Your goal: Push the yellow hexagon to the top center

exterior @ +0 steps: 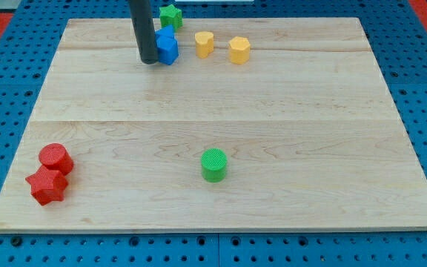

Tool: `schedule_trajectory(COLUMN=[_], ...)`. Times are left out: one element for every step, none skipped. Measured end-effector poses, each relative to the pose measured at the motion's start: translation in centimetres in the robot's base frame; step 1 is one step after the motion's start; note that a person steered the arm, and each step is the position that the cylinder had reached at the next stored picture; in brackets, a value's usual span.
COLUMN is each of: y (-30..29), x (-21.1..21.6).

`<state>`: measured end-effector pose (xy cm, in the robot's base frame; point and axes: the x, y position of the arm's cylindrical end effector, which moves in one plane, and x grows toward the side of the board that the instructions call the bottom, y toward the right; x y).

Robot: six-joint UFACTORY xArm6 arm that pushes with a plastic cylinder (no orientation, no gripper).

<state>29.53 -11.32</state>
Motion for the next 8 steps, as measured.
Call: schedule_trajectory(y=[0.0,1.5,3.5,1.6,5.7,12.8,16.8,19.5], x=[-0.4,-1.5,-1.6,2.4,4.7,3.8,3.8,3.6])
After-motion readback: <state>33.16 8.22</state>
